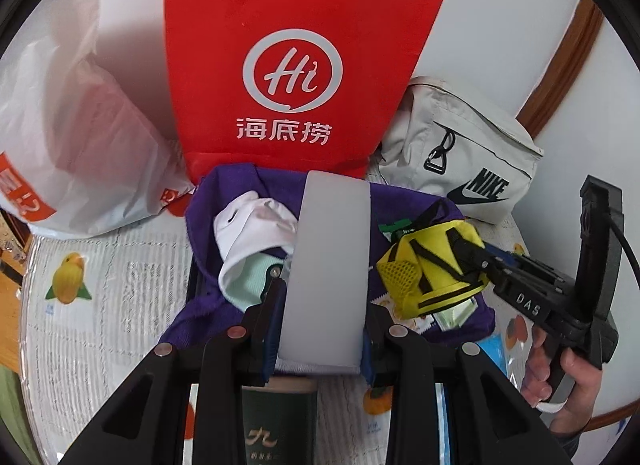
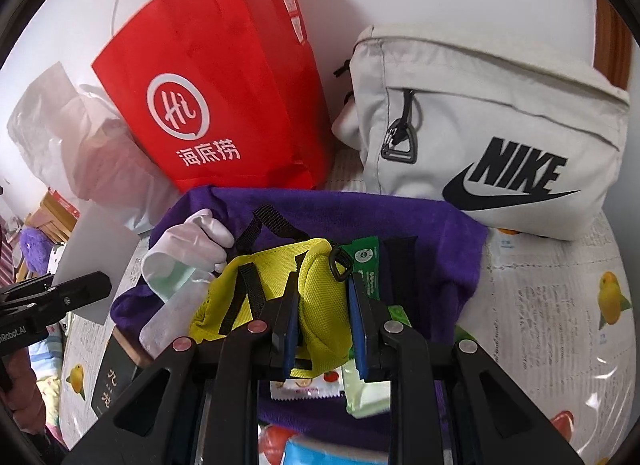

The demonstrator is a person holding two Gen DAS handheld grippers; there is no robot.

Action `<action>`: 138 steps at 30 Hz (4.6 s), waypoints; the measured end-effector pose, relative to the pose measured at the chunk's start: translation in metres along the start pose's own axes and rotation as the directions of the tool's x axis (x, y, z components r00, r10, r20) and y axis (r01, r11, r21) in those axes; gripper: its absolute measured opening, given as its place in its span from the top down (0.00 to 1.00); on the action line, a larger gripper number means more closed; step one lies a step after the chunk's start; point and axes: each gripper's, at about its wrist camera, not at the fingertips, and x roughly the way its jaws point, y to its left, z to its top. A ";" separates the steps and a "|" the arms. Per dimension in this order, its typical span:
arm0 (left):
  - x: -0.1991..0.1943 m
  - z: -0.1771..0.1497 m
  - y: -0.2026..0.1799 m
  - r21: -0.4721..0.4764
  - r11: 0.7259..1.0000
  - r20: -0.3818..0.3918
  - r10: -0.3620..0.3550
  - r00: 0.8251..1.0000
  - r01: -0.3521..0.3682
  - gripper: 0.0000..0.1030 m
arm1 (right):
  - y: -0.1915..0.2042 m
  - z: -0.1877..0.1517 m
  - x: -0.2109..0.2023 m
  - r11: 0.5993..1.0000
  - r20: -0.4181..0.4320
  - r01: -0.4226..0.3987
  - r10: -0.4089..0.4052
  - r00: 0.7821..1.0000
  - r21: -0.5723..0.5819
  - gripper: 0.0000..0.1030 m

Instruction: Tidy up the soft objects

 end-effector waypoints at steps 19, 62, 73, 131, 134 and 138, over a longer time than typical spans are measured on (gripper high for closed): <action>0.071 0.003 -0.012 -0.001 0.999 -0.092 -0.049 0.995 0.049 0.71 | -0.006 -0.008 0.045 0.998 -0.145 0.024 -0.033 0.989 -0.066 0.69; 0.086 -0.009 -0.029 0.007 0.997 -0.167 -0.069 0.984 0.071 0.19 | -0.024 -0.002 0.013 1.000 -0.047 0.024 -0.025 0.999 -0.018 0.55; 0.062 -0.009 -0.044 0.048 0.999 -0.153 0.028 0.988 -0.021 0.19 | -0.017 0.002 -0.005 1.000 -0.037 0.022 -0.023 0.999 -0.019 0.54; -0.233 -0.280 -0.088 0.032 0.978 0.242 0.192 0.951 -0.205 0.02 | 0.084 -0.258 -0.272 0.997 0.135 0.075 -0.071 0.988 -0.029 0.11; -0.233 -0.280 -0.088 0.032 0.978 0.243 0.192 0.951 -0.205 0.02 | 0.085 -0.261 -0.271 0.997 0.131 0.074 -0.069 0.989 -0.032 0.12; -0.235 -0.285 -0.088 0.036 0.977 0.247 0.197 0.949 -0.212 0.02 | 0.088 -0.264 -0.273 0.995 0.139 0.092 -0.085 0.987 -0.043 0.12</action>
